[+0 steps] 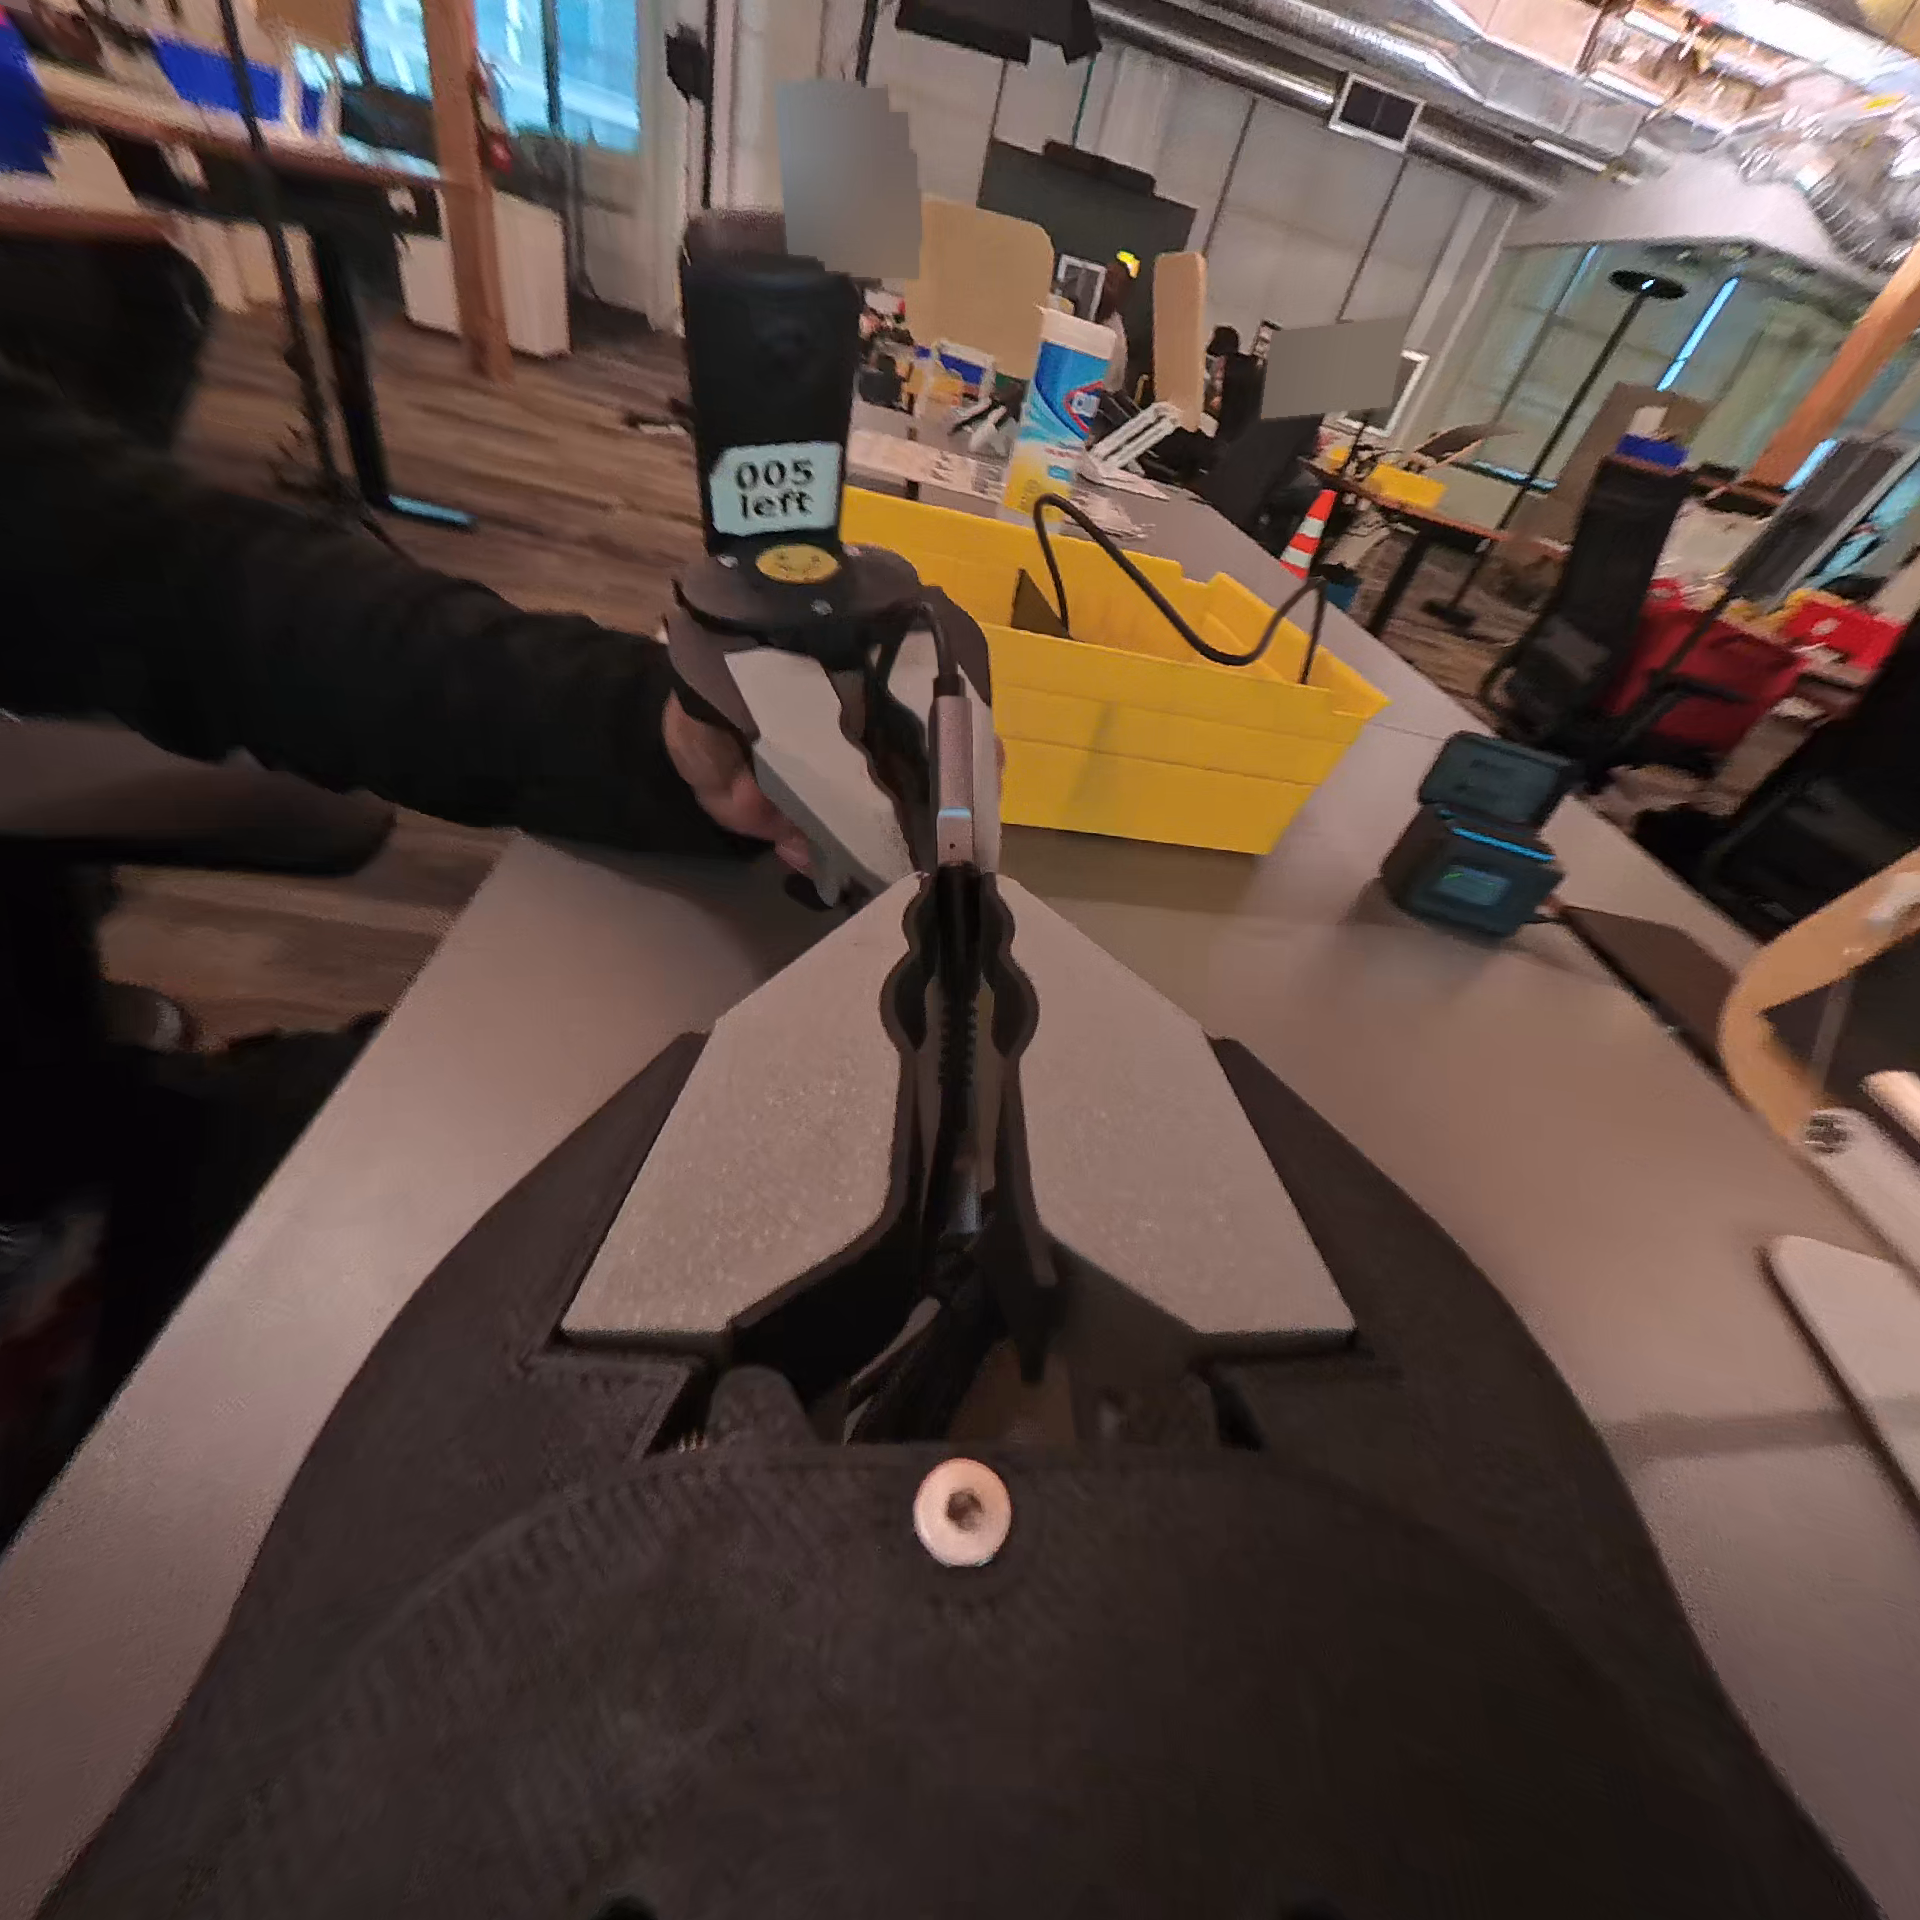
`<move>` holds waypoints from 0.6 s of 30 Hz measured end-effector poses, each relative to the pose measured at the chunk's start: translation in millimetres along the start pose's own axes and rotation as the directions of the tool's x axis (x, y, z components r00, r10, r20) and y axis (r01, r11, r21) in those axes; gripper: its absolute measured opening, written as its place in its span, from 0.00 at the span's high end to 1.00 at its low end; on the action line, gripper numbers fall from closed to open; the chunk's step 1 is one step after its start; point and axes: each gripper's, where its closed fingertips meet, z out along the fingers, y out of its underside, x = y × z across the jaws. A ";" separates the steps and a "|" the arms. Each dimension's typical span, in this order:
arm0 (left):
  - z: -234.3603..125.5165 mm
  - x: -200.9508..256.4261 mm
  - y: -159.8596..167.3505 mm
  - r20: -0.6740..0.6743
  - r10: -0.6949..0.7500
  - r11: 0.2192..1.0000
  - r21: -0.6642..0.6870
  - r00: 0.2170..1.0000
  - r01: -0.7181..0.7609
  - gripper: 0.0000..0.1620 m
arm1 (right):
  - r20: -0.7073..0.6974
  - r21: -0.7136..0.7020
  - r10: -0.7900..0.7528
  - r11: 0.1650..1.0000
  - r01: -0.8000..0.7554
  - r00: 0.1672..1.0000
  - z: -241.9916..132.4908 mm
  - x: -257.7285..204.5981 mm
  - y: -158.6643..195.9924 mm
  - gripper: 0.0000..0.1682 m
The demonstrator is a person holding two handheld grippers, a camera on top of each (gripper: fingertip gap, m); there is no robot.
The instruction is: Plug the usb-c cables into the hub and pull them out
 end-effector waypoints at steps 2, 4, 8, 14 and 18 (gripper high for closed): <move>-3.7 3.9 -1.4 0.019 0.029 0.999 -0.013 0.999 -0.029 0.90 | -0.024 -0.029 -0.107 0.994 0.106 0.994 -4.7 -2.2 -0.3 0.97; -2.1 9.0 6.2 0.010 0.047 0.994 -0.100 0.999 -0.046 0.87 | -0.039 -0.077 -0.205 0.976 0.202 0.978 -3.9 -5.5 1.1 0.97; 2.1 11.1 28.2 0.058 -0.116 0.942 -0.310 0.992 0.128 0.84 | -0.119 -0.151 -0.342 0.934 0.323 0.932 -1.9 -3.4 0.5 0.97; -20.1 13.4 45.7 0.245 -0.334 0.816 -0.407 0.910 0.409 0.75 | -0.240 -0.255 -0.444 0.887 0.386 0.863 -7.0 13.0 3.1 0.97; -35.2 29.9 22.1 0.257 -0.332 0.846 -0.345 0.908 0.406 0.76 | -0.285 -0.281 -0.423 0.895 0.347 0.860 -11.3 22.9 6.0 0.97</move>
